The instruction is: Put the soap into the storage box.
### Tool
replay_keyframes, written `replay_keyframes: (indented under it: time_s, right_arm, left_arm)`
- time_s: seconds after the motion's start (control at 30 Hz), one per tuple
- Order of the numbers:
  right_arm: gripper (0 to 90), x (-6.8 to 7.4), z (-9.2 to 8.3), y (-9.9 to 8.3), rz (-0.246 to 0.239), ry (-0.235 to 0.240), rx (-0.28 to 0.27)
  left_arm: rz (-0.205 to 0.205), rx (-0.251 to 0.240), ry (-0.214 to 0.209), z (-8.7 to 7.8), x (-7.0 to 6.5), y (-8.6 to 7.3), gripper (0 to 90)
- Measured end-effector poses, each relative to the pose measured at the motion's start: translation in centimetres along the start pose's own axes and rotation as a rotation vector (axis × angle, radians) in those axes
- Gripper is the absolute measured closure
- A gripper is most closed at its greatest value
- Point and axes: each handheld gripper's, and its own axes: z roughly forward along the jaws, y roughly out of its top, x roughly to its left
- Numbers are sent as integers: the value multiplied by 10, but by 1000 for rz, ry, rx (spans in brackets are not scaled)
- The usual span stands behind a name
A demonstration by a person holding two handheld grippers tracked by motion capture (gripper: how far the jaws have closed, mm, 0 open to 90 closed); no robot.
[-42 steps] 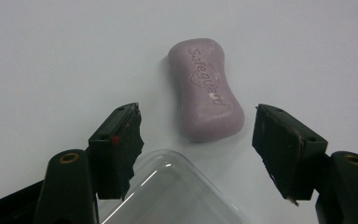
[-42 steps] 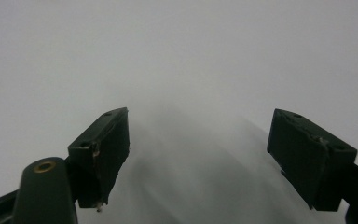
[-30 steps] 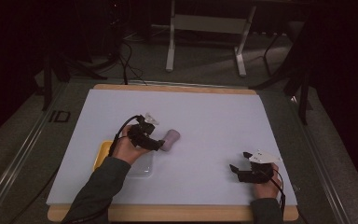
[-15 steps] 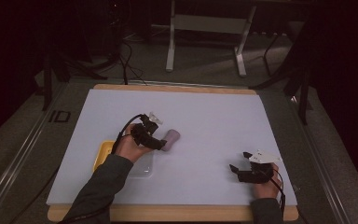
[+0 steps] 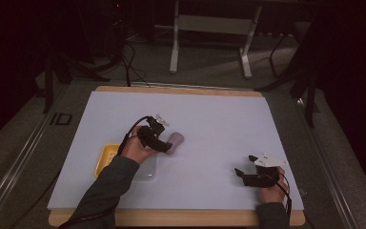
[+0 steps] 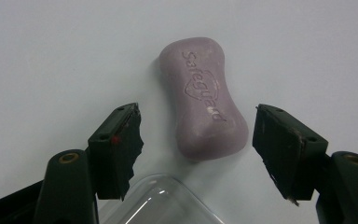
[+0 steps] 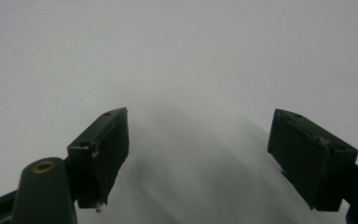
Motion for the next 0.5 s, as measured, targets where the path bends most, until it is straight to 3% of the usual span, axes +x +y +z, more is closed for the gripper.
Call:
replay_keyframes:
  time_s: [0.5]
  right_arm:
    - [201, 0, 1, 0, -5, 0, 4]
  left_arm:
    - [4, 38, -3, 14, -2, 7, 315]
